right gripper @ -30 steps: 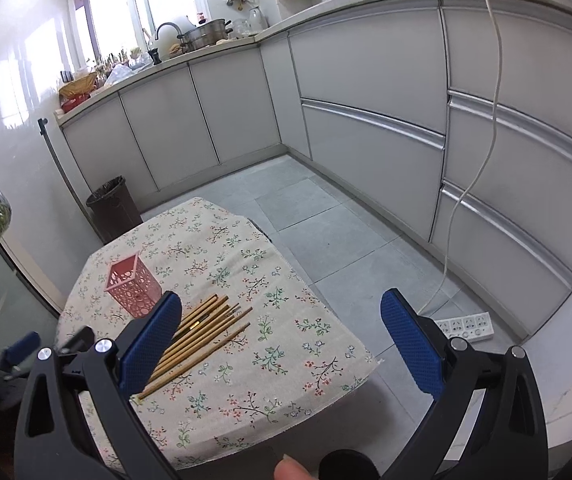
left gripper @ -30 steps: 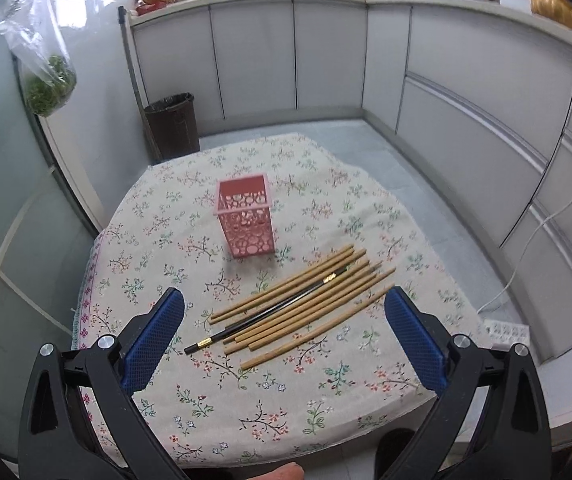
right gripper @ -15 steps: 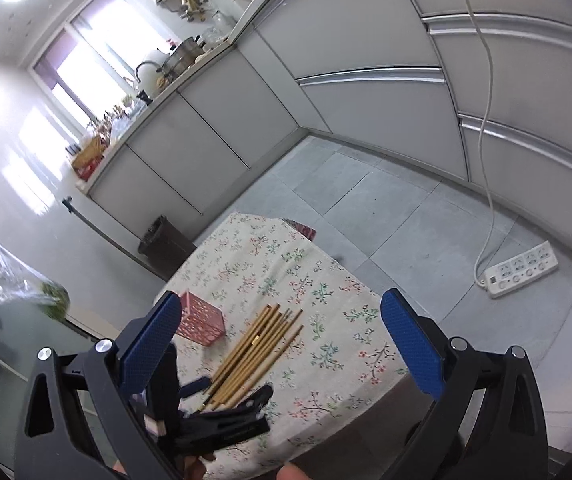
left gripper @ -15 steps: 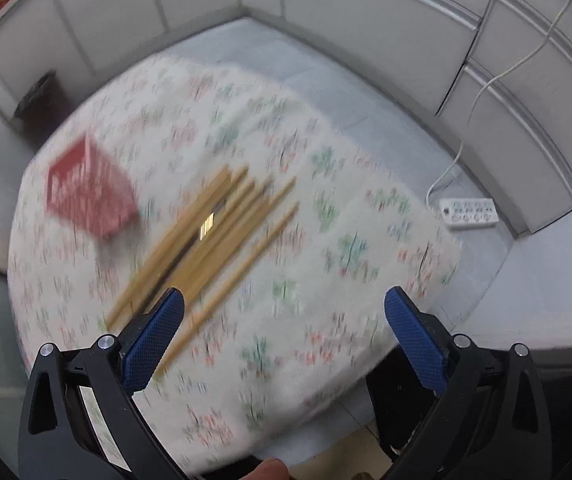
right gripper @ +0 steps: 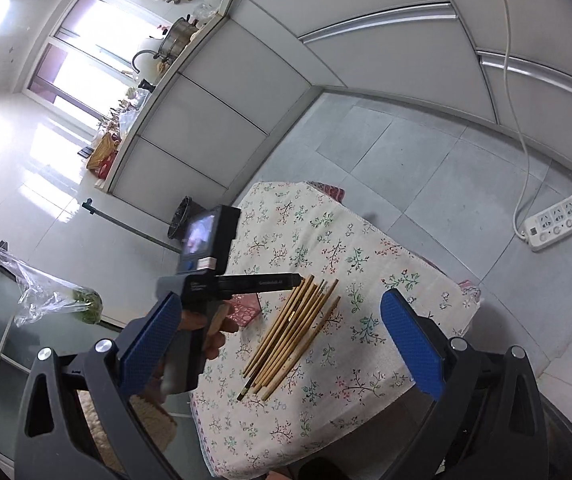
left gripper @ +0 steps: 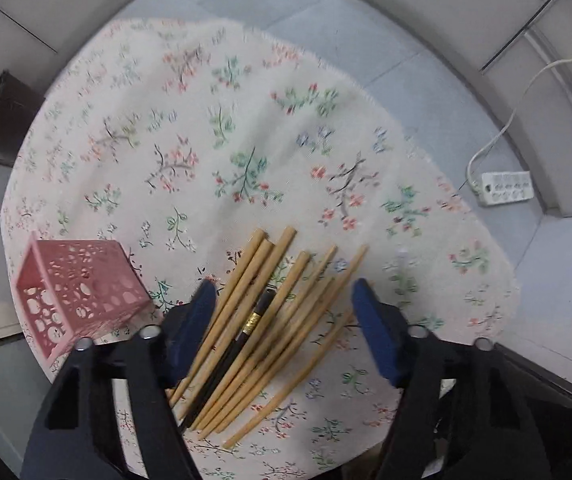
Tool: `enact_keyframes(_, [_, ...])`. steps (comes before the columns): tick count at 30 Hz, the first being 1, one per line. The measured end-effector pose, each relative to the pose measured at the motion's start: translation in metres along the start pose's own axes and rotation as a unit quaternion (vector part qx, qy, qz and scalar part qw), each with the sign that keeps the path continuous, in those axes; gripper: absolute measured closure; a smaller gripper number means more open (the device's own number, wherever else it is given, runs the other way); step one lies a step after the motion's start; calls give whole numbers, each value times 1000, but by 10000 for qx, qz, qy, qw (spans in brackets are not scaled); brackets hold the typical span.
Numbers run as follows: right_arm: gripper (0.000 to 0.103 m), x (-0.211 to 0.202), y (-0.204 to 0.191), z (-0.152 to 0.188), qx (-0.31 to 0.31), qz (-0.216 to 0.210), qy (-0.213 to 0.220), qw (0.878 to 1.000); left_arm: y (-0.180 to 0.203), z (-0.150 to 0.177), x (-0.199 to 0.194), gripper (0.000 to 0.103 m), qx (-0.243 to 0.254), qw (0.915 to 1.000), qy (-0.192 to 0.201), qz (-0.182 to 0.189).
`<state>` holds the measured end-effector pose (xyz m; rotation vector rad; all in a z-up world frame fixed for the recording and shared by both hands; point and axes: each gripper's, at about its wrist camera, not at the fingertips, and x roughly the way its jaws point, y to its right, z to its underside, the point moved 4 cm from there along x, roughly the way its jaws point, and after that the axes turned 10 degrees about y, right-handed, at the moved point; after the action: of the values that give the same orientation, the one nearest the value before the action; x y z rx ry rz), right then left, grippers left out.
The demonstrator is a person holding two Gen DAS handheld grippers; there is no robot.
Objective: Organize utensils
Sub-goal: 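Lower the left gripper onto the bamboo chopstick pile and grasp one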
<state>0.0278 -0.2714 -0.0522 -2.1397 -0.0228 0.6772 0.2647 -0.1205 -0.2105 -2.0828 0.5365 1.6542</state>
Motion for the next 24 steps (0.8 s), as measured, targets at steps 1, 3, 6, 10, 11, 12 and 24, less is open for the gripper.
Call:
enact_keyframes(1, [6, 2, 1, 0, 42, -19, -53, 10000, -1, 0, 9, 40, 83, 9999, -58, -71])
enact_keyframes(3, [6, 5, 4, 0, 116, -28, -150, 9998, -5, -3, 16, 45, 51, 9999, -68, -76])
enact_keyframes(6, [6, 8, 6, 1, 120, 29, -177, 9998, -11, -7, 23, 55, 18, 9998, -86, -169])
enact_keyframes(10, [6, 10, 8, 1, 116, 94, -223, 9996, -19, -14, 32, 67, 62, 9992, -107, -384])
enact_keyframes(11, [6, 11, 9, 2, 119, 109, -235, 9996, -21, -15, 34, 68, 43, 9991, -101, -414])
enact_keyframes(12, [6, 12, 9, 2, 119, 122, -245, 9996, -23, -16, 36, 68, 28, 9990, -81, -437])
enact_keyframes(24, [6, 20, 8, 5, 86, 226, -391, 9989, -34, -13, 67, 70, -5, 9993, -122, -345])
